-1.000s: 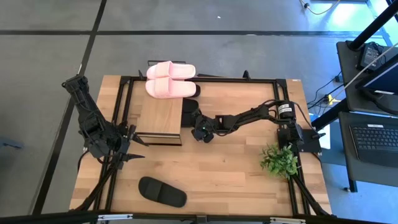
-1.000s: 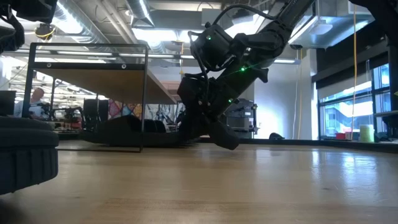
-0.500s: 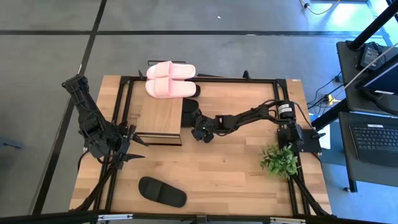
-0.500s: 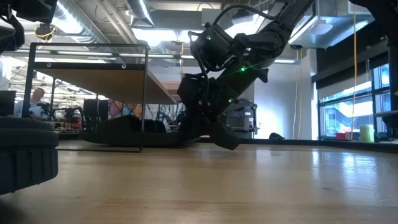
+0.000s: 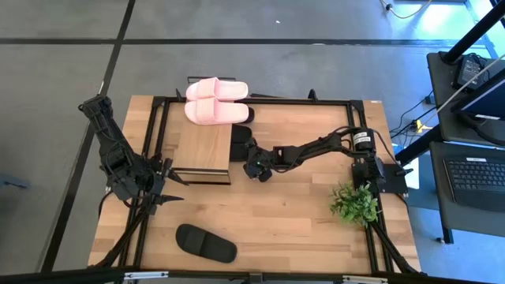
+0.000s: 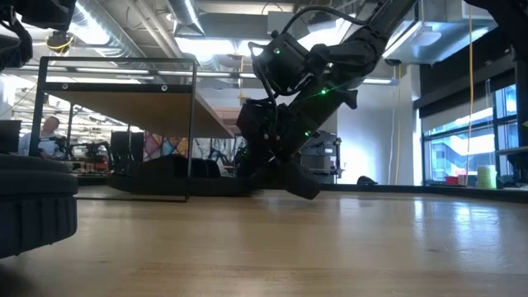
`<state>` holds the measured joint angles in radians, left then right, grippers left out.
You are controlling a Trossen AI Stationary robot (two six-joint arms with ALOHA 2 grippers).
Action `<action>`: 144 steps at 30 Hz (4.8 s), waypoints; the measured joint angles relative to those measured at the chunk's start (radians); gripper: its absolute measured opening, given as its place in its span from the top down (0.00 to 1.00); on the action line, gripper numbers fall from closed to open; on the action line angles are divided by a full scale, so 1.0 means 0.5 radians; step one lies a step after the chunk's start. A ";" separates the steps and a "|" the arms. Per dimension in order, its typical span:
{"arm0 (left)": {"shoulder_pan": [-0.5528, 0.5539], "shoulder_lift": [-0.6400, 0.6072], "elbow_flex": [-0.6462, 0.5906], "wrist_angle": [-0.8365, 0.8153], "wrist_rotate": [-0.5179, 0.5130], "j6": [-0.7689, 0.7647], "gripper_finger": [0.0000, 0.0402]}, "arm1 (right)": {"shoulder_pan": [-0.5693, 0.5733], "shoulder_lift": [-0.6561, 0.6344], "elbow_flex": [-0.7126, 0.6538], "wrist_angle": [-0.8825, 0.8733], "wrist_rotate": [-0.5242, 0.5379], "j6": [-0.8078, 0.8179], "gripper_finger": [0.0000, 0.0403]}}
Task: Pick and place slides into the shelf
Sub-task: Put the top black slide under the shelf, then put the black slide under the shelf
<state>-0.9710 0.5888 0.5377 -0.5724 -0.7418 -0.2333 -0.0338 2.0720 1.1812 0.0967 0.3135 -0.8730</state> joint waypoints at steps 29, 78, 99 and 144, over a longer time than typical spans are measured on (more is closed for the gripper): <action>0.000 0.000 0.000 0.001 0.008 -0.002 0.46 | 0.360 -0.059 0.002 -0.040 0.721 0.170 0.44; -0.001 0.000 0.000 0.009 0.008 -0.001 0.46 | 0.912 0.811 1.377 0.240 -0.211 1.318 0.44; 0.000 -0.001 0.000 0.010 0.008 -0.040 0.46 | 0.852 0.956 1.603 -0.068 -0.211 1.320 0.44; 0.000 -0.001 0.000 0.010 0.008 -0.039 0.46 | 0.761 0.975 1.602 0.086 -0.211 1.572 0.44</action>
<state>-0.9710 0.5884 0.5377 -0.5674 -0.7380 -0.2527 0.3467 2.5595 1.9823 0.1399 0.2079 -0.0871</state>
